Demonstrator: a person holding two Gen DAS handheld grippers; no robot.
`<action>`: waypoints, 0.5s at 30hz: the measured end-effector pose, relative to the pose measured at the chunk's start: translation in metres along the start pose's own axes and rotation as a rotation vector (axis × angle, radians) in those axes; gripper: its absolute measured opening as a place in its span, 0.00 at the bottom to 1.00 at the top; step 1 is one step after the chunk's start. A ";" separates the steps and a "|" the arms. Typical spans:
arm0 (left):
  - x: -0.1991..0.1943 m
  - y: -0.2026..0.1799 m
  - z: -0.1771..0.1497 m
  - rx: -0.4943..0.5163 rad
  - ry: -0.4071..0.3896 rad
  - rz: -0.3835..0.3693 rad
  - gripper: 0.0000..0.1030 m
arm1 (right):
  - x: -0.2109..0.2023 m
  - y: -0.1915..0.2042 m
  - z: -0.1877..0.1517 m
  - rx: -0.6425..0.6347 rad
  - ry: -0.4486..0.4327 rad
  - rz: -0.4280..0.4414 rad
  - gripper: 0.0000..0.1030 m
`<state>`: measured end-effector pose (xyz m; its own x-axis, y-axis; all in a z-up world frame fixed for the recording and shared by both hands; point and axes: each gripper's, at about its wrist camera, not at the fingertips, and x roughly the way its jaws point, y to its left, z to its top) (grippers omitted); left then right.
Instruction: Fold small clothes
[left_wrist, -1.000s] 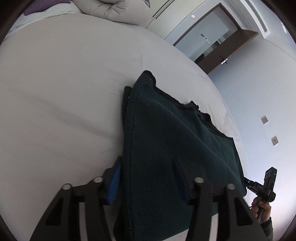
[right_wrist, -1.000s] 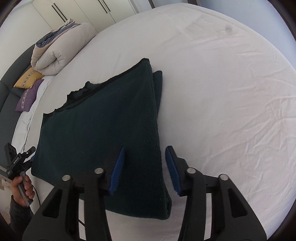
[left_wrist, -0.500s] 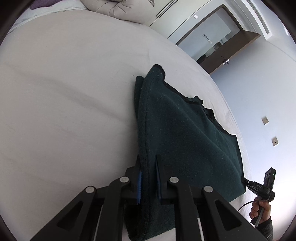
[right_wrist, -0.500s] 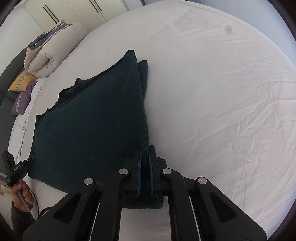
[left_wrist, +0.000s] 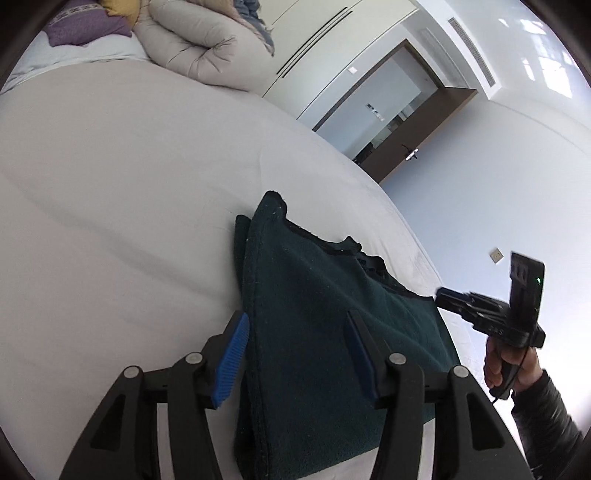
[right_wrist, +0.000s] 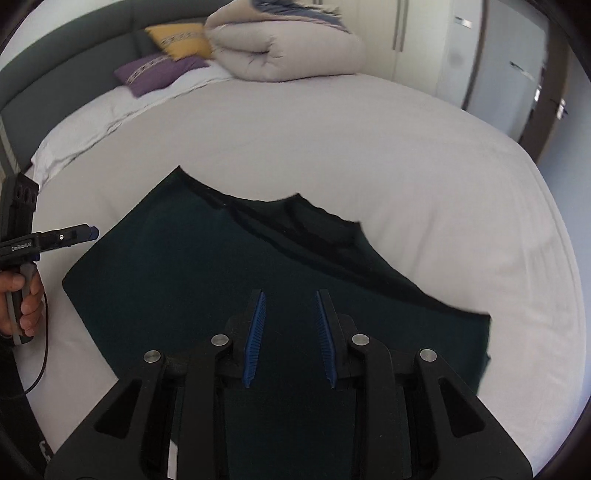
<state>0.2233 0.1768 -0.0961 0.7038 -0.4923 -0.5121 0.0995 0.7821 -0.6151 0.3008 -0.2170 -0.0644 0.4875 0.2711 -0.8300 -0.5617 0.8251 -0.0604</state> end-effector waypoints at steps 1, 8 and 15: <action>0.001 0.001 0.000 0.007 -0.003 -0.008 0.54 | 0.018 0.009 0.014 -0.021 0.023 0.019 0.26; 0.010 0.014 0.004 -0.046 0.015 -0.009 0.54 | 0.109 0.030 0.048 -0.107 0.197 -0.030 0.26; 0.012 -0.002 0.000 0.030 0.013 0.016 0.54 | 0.119 0.030 0.057 -0.129 0.245 -0.046 0.03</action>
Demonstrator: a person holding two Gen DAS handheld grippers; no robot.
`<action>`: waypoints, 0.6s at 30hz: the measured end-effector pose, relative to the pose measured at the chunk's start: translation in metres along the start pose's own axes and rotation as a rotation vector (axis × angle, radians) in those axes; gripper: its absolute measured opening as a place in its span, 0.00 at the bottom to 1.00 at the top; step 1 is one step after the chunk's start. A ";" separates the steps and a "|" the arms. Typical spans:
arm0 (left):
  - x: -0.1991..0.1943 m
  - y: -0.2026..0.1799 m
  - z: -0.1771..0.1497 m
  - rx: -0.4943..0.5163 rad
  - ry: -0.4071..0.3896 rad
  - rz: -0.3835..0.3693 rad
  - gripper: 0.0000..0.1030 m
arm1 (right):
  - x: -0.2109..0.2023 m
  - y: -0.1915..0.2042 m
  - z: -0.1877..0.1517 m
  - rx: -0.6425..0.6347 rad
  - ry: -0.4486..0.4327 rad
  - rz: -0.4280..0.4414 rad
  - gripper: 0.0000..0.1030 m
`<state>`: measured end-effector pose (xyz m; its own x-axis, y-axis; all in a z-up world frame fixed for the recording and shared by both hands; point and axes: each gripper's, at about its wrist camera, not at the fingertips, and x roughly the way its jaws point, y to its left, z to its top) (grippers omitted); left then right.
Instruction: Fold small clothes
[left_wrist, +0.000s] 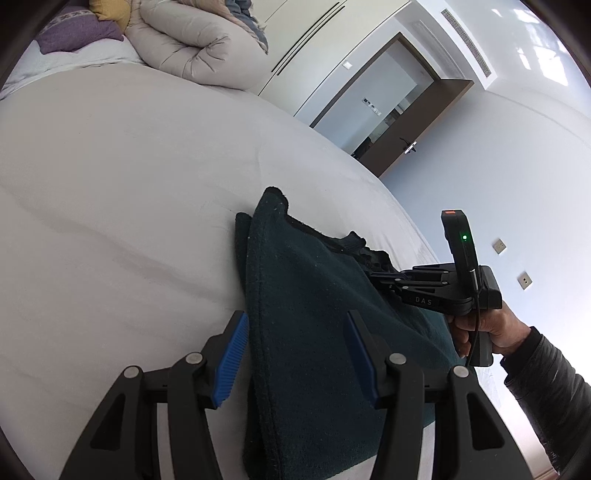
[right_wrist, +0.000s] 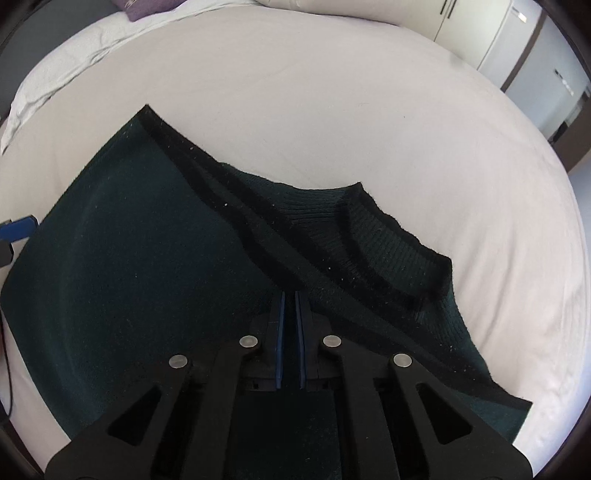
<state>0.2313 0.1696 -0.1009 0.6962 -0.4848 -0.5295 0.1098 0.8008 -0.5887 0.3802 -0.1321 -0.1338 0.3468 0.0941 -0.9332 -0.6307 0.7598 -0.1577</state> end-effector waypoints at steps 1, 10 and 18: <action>0.000 -0.002 0.000 0.009 -0.002 0.002 0.57 | -0.001 0.004 0.001 -0.019 0.001 -0.014 0.02; -0.002 0.006 0.000 -0.031 -0.023 0.023 0.59 | -0.022 -0.011 0.013 0.010 -0.074 0.010 0.03; -0.006 0.010 0.002 -0.064 -0.028 0.002 0.59 | -0.041 -0.022 0.010 -0.059 -0.057 -0.003 0.05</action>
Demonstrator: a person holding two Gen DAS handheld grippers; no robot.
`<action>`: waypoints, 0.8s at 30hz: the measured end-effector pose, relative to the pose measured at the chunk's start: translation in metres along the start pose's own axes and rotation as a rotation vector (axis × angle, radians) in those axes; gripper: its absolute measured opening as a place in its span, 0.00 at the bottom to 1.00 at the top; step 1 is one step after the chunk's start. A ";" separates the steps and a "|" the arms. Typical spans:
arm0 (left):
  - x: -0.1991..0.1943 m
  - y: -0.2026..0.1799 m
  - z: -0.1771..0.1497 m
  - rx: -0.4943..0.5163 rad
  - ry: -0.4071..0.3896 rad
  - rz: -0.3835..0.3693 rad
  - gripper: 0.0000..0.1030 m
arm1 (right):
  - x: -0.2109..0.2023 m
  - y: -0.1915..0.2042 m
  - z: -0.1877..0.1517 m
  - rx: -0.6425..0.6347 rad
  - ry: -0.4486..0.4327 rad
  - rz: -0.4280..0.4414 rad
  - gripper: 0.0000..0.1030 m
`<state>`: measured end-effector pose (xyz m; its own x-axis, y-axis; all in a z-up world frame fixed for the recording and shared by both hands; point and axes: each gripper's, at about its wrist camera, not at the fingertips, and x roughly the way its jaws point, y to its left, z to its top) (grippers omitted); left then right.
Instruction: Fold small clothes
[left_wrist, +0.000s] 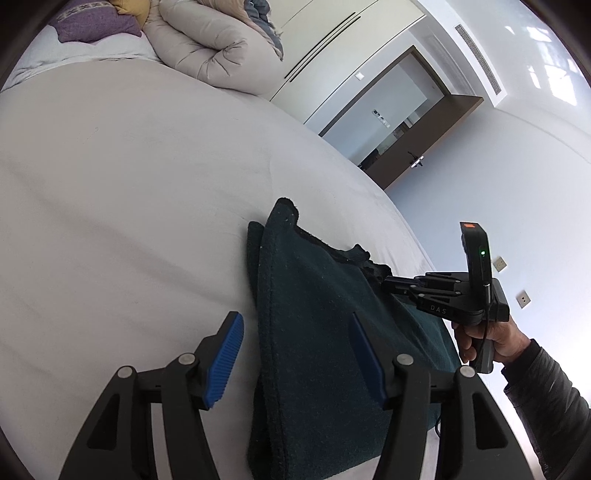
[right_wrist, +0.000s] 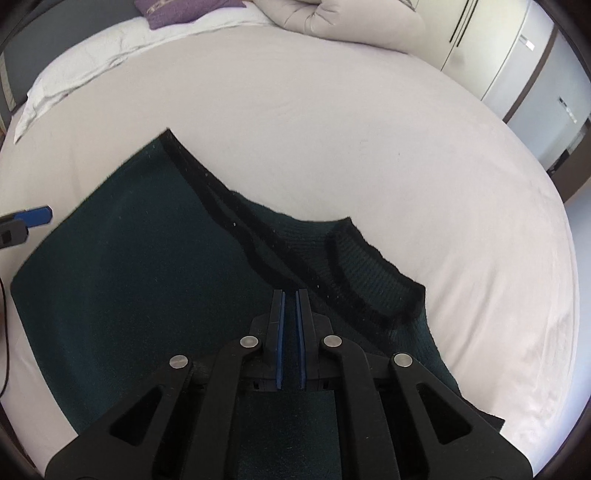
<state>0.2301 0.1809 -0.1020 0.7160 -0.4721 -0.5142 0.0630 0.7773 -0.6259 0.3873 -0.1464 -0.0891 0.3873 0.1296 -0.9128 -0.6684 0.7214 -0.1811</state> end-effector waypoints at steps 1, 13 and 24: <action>0.000 -0.001 0.000 0.004 0.000 0.001 0.59 | 0.004 0.001 0.000 -0.015 0.023 -0.007 0.05; -0.001 -0.002 0.001 -0.003 0.007 0.001 0.59 | -0.006 -0.005 0.003 0.066 -0.013 0.000 0.22; 0.004 -0.004 -0.001 0.013 0.027 0.012 0.59 | -0.010 -0.014 -0.012 0.078 0.025 -0.035 0.43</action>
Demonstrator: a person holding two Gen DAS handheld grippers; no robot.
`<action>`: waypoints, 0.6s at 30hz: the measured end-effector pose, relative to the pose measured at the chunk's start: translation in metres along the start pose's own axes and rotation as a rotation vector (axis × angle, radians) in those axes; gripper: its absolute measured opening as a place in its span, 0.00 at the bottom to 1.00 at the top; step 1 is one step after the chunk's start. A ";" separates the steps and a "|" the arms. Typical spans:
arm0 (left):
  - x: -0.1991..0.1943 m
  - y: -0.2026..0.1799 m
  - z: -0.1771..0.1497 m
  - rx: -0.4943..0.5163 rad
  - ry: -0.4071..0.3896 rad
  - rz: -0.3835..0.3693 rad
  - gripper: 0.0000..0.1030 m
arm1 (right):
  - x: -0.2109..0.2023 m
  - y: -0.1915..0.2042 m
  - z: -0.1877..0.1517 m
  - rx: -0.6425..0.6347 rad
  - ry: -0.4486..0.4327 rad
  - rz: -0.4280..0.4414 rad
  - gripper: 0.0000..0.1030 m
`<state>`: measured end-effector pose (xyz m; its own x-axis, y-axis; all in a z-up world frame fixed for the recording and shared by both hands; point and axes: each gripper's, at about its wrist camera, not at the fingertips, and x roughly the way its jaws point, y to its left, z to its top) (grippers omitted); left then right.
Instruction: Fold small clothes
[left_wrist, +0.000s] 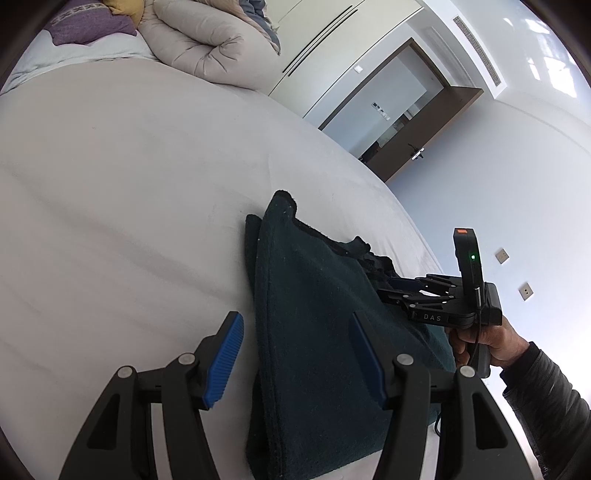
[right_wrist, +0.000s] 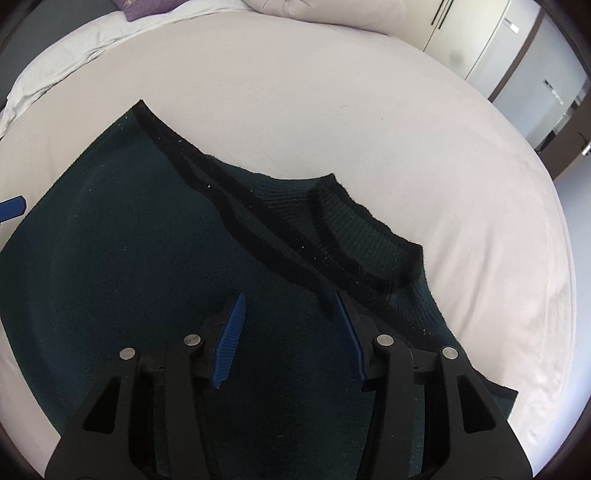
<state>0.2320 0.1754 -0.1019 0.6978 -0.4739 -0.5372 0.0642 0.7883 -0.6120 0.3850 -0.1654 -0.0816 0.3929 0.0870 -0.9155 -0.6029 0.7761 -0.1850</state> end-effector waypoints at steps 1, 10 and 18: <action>0.000 0.000 0.000 0.001 0.003 0.002 0.59 | 0.001 -0.001 0.003 -0.003 0.012 0.014 0.34; 0.007 0.002 -0.004 -0.001 0.033 0.019 0.59 | -0.012 -0.001 0.014 0.011 -0.038 -0.074 0.02; 0.009 -0.001 -0.009 0.005 0.040 0.021 0.59 | -0.006 0.009 0.026 0.085 -0.085 -0.134 0.02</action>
<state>0.2316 0.1667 -0.1110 0.6700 -0.4723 -0.5727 0.0531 0.8000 -0.5976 0.3954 -0.1424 -0.0687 0.5251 0.0290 -0.8506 -0.4820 0.8338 -0.2692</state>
